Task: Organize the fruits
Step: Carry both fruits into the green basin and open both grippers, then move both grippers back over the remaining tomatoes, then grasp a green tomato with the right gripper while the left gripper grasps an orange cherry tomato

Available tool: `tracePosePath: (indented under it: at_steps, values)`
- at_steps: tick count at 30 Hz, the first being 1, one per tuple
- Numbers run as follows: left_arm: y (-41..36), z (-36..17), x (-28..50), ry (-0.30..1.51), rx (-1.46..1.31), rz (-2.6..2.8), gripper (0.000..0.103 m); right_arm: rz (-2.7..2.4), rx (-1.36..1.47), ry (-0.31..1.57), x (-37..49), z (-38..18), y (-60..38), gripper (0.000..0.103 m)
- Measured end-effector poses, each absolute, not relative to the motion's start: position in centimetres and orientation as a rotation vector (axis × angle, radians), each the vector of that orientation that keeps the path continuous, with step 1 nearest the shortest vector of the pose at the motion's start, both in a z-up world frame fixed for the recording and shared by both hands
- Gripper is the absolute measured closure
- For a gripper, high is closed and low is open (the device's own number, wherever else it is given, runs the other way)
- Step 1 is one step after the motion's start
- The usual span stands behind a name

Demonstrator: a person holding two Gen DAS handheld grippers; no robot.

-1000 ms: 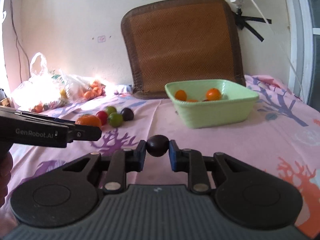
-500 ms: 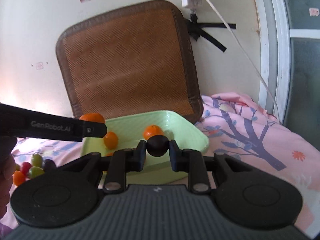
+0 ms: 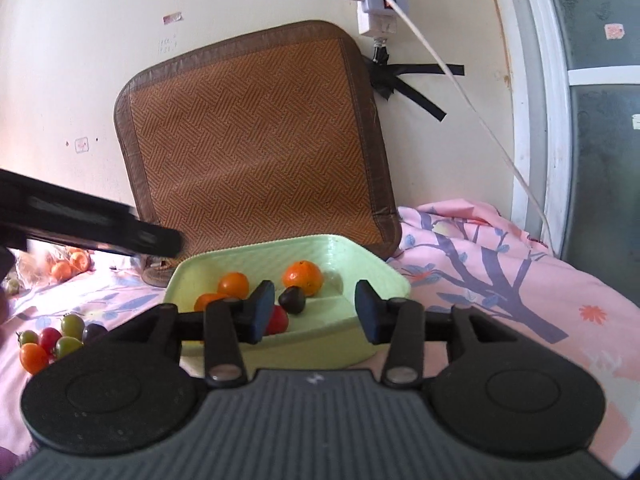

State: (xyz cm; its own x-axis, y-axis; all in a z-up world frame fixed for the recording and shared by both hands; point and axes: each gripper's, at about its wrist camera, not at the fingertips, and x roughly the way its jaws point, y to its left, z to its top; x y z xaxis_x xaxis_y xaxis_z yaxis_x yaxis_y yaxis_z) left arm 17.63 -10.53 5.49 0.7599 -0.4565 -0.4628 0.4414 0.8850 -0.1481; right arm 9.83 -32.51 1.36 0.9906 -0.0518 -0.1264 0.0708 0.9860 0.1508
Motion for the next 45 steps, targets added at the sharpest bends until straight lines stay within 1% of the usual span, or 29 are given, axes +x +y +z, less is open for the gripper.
tracePosePath:
  at_steps: [3, 6, 10, 14, 21, 27, 33, 35, 36, 39, 43, 45]
  values:
    - [-5.8, 6.0, 15.0, 0.482, -0.052, -0.406, 0.049, -0.05, 0.185, 0.095, 8.3, 1.6, -32.2, 0.056]
    - [-1.8, 5.4, 12.4, 0.48, -0.038, -0.307, 0.049, -0.017, 0.2, 0.102, 6.7, 1.4, -31.3, 0.056]
    - [1.8, 3.2, 10.4, 0.519, -0.047, -0.224, 0.049, 0.091, 0.276, 0.169, 5.5, 0.7, -29.1, 0.056]
    - [4.1, 0.9, 9.9, 0.584, -0.113, -0.209, 0.049, 0.193, 0.262, 0.271, 5.8, 0.0, -25.5, 0.059]
    - [3.3, -0.6, 9.3, 0.591, -0.102, -0.276, 0.049, 0.263, 0.175, 0.345, 7.7, 0.7, -21.0, 0.067]
    - [0.4, -0.7, 10.2, 0.583, -0.005, -0.34, 0.049, 0.322, 0.294, 0.424, 12.2, 1.9, -20.5, 0.066]
    - [0.2, -1.8, 11.0, 0.626, -0.014, -0.354, 0.049, 0.355, 0.391, 0.525, 15.9, 1.4, -19.3, 0.064]
    - [0.2, -1.7, 10.9, 0.619, -0.016, -0.353, 0.049, 0.32, 0.366, 0.55, 16.5, 1.1, -18.8, 0.067]
    - [0.1, -1.7, 10.9, 0.618, -0.01, -0.355, 0.049, 0.321, 0.37, 0.551, 16.5, 0.9, -18.9, 0.074]
    - [-0.7, -1.8, 11.0, 0.624, 0.016, -0.364, 0.049, 0.319, 0.386, 0.532, 15.4, 0.8, -19.8, 0.074]
    - [-1.9, -1.7, 11.4, 0.625, 0.034, -0.382, 0.05, 0.278, 0.367, 0.444, 12.5, 0.9, -21.4, 0.074]
    - [-2.4, -1.8, 11.8, 0.632, 0.03, -0.386, 0.052, 0.27, 0.375, 0.433, 11.4, 0.5, -22.2, 0.074]
